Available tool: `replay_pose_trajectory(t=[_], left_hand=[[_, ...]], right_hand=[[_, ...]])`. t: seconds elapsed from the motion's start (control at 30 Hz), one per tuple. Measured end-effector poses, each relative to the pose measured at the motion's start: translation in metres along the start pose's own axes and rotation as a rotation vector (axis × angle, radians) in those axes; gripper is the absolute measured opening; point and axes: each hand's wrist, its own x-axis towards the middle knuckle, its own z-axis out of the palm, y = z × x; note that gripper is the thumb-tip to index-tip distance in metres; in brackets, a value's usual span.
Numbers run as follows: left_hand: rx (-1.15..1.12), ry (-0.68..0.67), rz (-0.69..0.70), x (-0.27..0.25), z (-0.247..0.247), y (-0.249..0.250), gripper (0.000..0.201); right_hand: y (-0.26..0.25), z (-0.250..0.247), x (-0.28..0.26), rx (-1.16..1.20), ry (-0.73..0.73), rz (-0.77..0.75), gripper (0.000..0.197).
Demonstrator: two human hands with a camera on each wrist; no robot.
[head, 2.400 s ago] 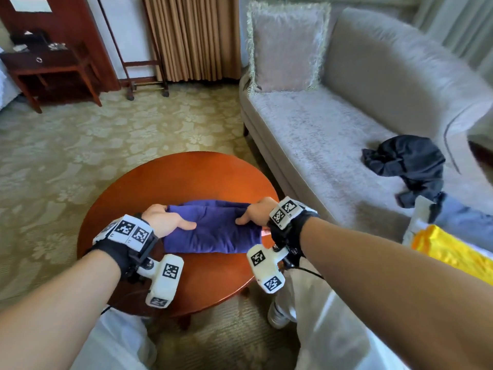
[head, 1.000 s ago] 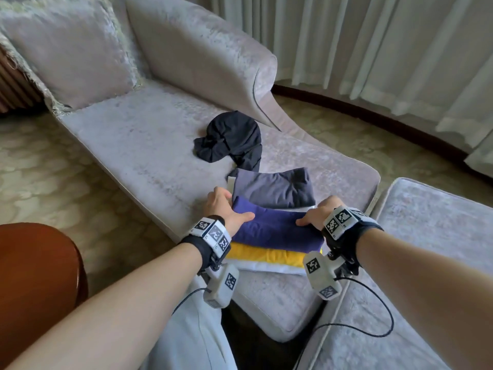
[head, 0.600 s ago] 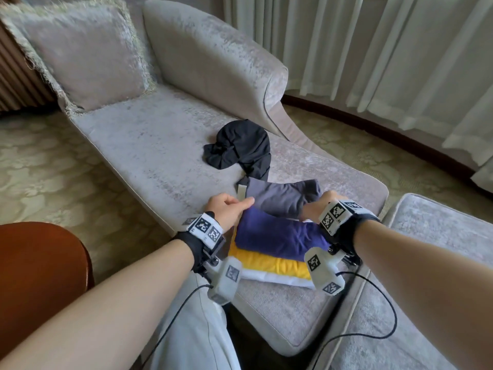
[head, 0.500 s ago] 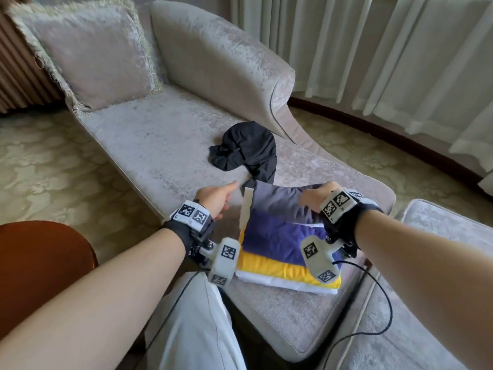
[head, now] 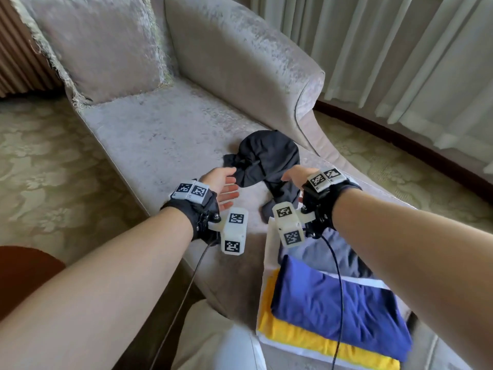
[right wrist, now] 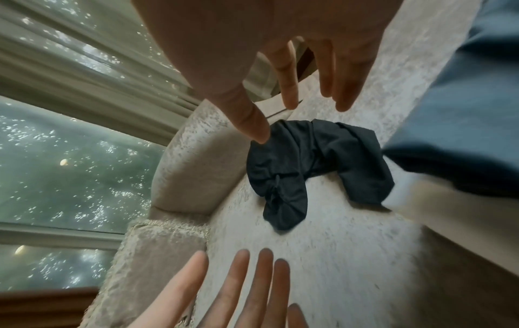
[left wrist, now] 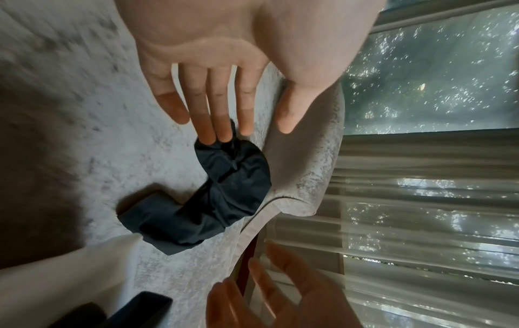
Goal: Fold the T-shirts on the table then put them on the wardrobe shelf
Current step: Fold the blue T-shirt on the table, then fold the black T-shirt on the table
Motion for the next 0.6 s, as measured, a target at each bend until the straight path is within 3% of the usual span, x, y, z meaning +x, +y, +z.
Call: replay_pose_trajectory(t=[0.23,0.3,0.4,0.5,0.6], left_hand=[[-0.019,-0.189,-0.022,0.075,0.022,-0.020,0.043],[-0.018,-0.257,-0.065,0.093,0.024,-0.035,0.049],[-0.055,-0.342,-0.108,0.115,0.030,-0.057,0.059],[-0.143,-0.415,-0.139,0.132,0.034,-0.071,0.062],[-0.220,-0.461,-0.191,0.138,0.034,-0.080,0.061]], right_hand=[[-0.003,0.020,0.087,-0.223,0.024,0.073,0.042],[0.006,0.031,0.108,-0.248,-0.048,0.065,0.041],[0.016,0.048,0.131,-0.234,-0.138,0.074,0.036],[0.018,0.053,0.140,-0.150,-0.116,0.134,0.018],[0.023,0.054,0.144,-0.072,-0.089,0.167,0.017]])
